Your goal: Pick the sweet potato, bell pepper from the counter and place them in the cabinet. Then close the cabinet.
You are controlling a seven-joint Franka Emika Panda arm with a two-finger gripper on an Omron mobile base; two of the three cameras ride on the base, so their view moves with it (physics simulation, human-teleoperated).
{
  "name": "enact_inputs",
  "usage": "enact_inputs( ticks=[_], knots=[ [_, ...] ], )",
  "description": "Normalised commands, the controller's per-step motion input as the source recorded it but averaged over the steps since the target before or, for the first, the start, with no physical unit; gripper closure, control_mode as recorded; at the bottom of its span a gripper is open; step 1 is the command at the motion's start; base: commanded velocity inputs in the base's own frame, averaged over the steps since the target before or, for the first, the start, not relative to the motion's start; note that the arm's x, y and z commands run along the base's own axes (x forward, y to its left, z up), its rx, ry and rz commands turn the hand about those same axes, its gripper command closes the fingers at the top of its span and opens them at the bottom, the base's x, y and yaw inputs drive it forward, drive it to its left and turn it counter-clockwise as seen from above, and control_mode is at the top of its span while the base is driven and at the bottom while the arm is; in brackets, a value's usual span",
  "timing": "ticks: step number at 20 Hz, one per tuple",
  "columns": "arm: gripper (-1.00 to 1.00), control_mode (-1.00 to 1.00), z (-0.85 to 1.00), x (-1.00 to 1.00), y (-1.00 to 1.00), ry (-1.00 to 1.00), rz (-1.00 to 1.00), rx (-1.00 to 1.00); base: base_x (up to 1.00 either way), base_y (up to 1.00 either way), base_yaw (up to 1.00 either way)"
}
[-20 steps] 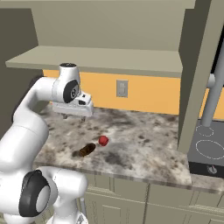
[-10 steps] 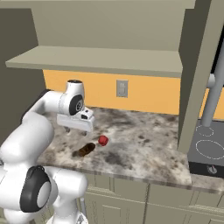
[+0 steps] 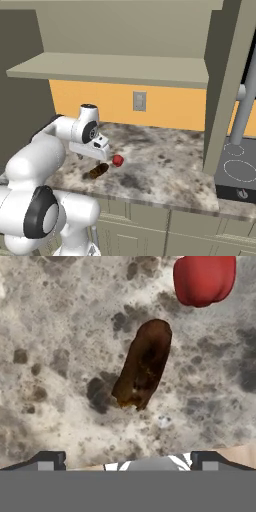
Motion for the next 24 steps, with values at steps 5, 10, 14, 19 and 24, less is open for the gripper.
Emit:
enact_inputs(
  ticks=[5, 10, 14, 19, 24],
  knots=[
    [-1.00, -1.00, -0.29, 0.01, 0.00, -0.03, -0.16, 0.00, 0.00, 0.00, 0.00],
    [-1.00, -1.00, -0.15, 0.13, 0.00, -0.09, -0.20, 0.01, 0.00, 0.00, 0.00],
    [-1.00, -1.00, -0.13, 0.29, 0.00, -0.11, -0.17, 0.00, 0.00, 0.00, 0.00],
    [-1.00, -1.00, -0.26, 0.32, -0.01, -0.05, -0.12, 0.00, 0.00, 0.00, 0.00],
    [-1.00, -1.00, -0.35, 0.22, -0.09, -0.01, -0.05, 0.00, 0.00, 0.00, 0.00]
  ],
)
